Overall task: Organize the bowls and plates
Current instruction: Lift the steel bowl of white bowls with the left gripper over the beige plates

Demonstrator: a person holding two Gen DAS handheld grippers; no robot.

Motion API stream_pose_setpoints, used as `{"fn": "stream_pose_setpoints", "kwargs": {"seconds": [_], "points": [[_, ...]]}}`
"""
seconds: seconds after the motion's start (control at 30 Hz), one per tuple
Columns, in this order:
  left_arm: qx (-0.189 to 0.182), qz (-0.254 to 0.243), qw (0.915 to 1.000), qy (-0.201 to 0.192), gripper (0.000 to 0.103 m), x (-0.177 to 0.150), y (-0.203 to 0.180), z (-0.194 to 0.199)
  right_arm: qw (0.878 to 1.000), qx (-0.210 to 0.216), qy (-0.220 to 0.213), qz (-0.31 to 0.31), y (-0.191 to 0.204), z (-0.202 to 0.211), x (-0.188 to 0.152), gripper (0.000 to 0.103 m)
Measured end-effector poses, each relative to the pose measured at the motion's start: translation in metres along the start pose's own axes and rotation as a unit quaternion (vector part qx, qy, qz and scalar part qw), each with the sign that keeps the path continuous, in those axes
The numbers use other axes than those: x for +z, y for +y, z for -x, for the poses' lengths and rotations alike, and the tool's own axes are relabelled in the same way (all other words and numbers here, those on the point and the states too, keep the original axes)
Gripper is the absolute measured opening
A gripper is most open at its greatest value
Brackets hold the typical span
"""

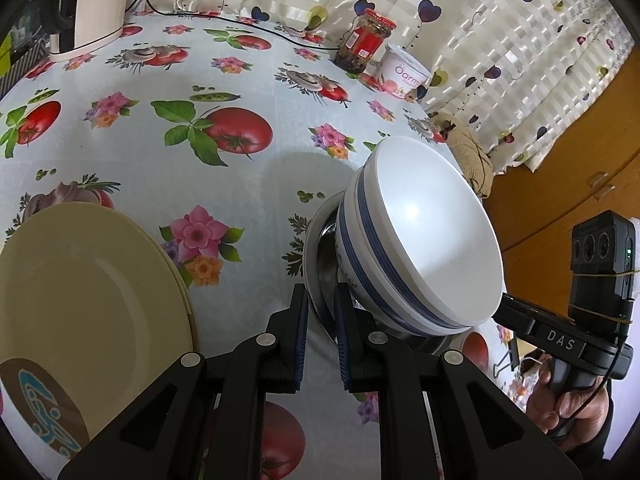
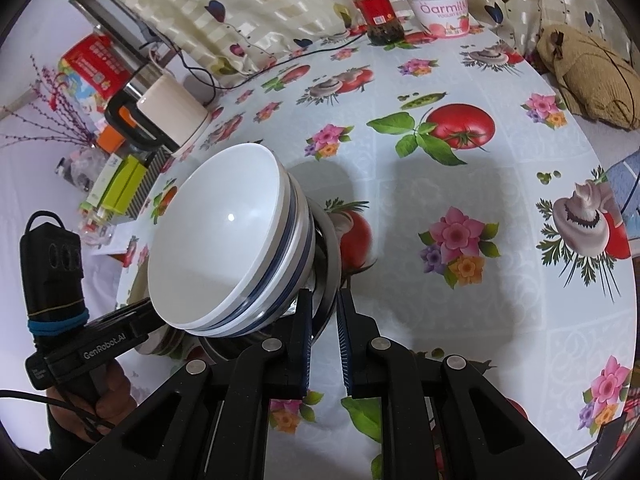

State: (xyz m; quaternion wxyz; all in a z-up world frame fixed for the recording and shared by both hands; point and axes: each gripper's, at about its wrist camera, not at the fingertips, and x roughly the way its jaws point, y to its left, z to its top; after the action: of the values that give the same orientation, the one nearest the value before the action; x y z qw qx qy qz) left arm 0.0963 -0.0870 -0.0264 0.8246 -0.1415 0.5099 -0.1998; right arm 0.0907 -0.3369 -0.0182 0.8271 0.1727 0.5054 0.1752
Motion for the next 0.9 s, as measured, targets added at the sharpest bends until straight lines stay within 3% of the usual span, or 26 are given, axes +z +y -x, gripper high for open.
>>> {"fn": "stream_pose_setpoints", "kwargs": {"seconds": [0.9], "points": [[0.023,0.015,0.9988,-0.04,0.013,0.002,0.016,0.043,0.998,0.015,-0.008,0.053,0.051,0.003,0.017,0.013]]}}
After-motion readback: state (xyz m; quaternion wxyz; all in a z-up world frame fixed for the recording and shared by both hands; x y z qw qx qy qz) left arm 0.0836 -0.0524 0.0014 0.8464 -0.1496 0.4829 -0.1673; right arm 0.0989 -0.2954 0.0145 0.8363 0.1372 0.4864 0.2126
